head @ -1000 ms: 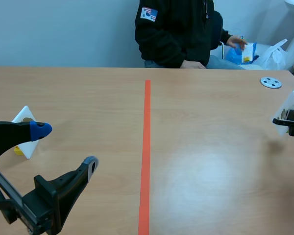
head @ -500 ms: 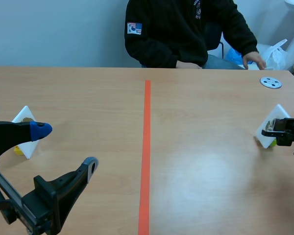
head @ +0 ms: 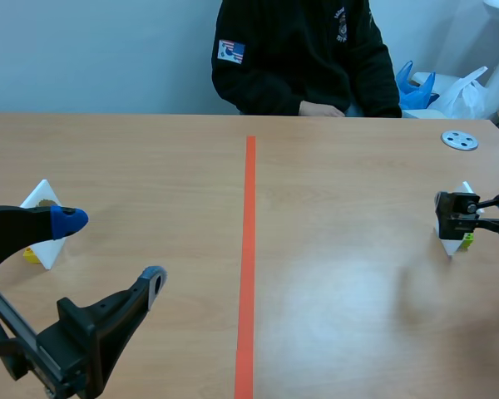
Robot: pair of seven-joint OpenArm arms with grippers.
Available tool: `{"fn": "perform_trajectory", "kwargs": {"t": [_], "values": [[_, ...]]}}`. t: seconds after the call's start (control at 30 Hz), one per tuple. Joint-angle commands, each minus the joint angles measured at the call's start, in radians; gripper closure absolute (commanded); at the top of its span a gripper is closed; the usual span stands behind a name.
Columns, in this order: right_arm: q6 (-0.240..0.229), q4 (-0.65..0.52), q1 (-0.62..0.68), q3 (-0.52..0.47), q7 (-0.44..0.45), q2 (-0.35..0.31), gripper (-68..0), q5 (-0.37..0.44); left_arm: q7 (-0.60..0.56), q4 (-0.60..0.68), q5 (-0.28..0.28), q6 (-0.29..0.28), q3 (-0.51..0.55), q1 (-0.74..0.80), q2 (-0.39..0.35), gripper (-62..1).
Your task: Sort the leaf by its shape. The table is split by an orange tape line. A compound leaf with several leaflets goes to the left side, a simple leaf with one blade goes to the right side. Return to the home posture when a red brick is placed on the table.
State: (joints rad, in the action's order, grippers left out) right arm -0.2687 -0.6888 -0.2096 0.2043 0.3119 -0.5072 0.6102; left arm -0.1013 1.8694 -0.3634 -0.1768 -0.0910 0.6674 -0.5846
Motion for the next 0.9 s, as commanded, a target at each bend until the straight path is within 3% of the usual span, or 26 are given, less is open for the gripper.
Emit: {"fn": "perform_trajectory", "kwargs": {"t": [0.0,0.13,0.33,0.63,0.87], "values": [[0.0,-0.027,-0.018,-0.008,0.009,-0.019,-64.8,0.003,-0.014,0.01,-0.006,-0.002,0.007,-0.003,-0.001,-62.3],[-0.023,-0.037,-0.017,-0.02,-0.002,-0.019,-67.9,0.004,-0.014,0.01,-0.006,-0.002,0.007,-0.003,-0.001,-62.3],[-0.074,-0.131,0.022,-0.068,-0.105,-0.032,-67.9,0.004,-0.014,0.01,-0.006,-0.002,0.007,-0.003,-0.001,-62.3],[-0.077,-0.437,0.26,-0.187,-0.155,-0.094,-67.9,0.003,-0.014,0.01,-0.006,-0.002,0.007,-0.003,-0.001,-62.3],[-0.092,-0.709,0.499,-0.276,-0.177,-0.097,-67.9,0.003,-0.014,0.01,-0.006,-0.002,0.007,-0.003,-0.001,-62.3]]}}
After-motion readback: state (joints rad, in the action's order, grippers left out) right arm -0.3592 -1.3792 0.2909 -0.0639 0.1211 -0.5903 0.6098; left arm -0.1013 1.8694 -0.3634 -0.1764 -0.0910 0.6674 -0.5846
